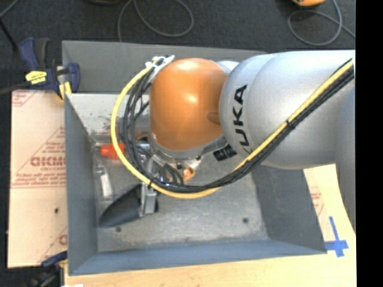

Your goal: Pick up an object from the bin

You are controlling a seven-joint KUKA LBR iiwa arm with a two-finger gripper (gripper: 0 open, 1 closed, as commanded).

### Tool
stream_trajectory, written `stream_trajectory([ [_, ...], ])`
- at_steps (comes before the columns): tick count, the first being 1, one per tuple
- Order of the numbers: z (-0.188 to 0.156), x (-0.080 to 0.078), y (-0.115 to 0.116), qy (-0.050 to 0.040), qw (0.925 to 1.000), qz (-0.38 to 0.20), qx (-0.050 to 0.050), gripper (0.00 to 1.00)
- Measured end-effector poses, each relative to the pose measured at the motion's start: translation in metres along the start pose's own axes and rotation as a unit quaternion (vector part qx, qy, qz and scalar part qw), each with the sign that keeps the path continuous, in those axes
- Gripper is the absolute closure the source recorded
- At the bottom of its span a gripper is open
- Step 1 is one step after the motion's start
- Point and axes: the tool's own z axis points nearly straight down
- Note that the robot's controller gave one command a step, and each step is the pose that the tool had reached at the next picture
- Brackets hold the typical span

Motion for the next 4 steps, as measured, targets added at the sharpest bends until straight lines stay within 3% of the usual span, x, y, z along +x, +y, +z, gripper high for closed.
stream_trajectory([
  [1,-0.005,-0.002,-0.001,-0.0041,1.0,0.002,-0.001,0.0],
  [3,0.079,-0.029,-0.014,-0.0034,0.9951,-0.099,0.0,0.0],
  [4,0.086,-0.035,-0.012,-0.0057,0.9897,-0.143,0.0,0.0],
])
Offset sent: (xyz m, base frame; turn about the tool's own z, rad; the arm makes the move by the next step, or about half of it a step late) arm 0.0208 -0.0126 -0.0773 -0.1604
